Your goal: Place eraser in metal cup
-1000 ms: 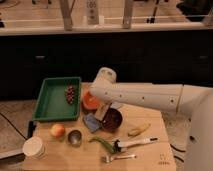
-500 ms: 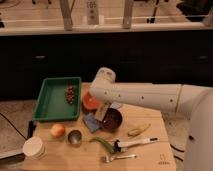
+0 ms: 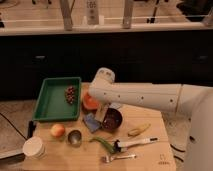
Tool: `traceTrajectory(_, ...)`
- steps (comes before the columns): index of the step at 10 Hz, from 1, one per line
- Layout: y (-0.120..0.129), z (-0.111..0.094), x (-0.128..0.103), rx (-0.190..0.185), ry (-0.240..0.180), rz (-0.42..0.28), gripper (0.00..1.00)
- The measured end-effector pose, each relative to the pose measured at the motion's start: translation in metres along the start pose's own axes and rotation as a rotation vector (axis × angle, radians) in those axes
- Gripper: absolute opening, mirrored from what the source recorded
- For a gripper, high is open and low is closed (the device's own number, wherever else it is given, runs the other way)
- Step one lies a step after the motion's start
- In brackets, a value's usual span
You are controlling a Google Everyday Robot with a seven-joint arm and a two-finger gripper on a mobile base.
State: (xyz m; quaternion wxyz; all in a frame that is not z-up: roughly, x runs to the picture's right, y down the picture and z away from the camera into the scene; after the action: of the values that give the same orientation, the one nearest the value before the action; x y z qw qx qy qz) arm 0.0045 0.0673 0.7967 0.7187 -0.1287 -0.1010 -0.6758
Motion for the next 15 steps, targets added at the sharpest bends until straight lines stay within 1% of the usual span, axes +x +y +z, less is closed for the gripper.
traceTrajectory(2, -0.001, -0.002, -0.002, 0.004, -0.002, -0.033, 0.16)
traceTrajectory(3, -0.001, -0.003, -0.003, 0.006, -0.003, -0.053, 0.18)
traceTrajectory(4, -0.001, -0.005, -0.004, 0.008, -0.004, -0.067, 0.24)
traceTrajectory(5, -0.002, -0.006, -0.005, 0.01, -0.005, -0.08, 0.26)
traceTrajectory(7, -0.004, -0.007, -0.006, 0.014, -0.005, -0.109, 0.26)
traceTrajectory(9, -0.005, -0.009, -0.008, 0.017, -0.006, -0.137, 0.21)
traceTrajectory(10, -0.006, -0.011, -0.01, 0.02, -0.007, -0.153, 0.24)
traceTrajectory(12, -0.007, -0.012, -0.012, 0.025, -0.01, -0.19, 0.4)
traceTrajectory(13, -0.005, -0.013, -0.013, 0.029, -0.012, -0.213, 0.43)
traceTrajectory(14, -0.004, -0.014, -0.014, 0.028, -0.012, -0.231, 0.4)
traceTrajectory(15, -0.006, -0.016, -0.016, 0.03, -0.011, -0.242, 0.32)
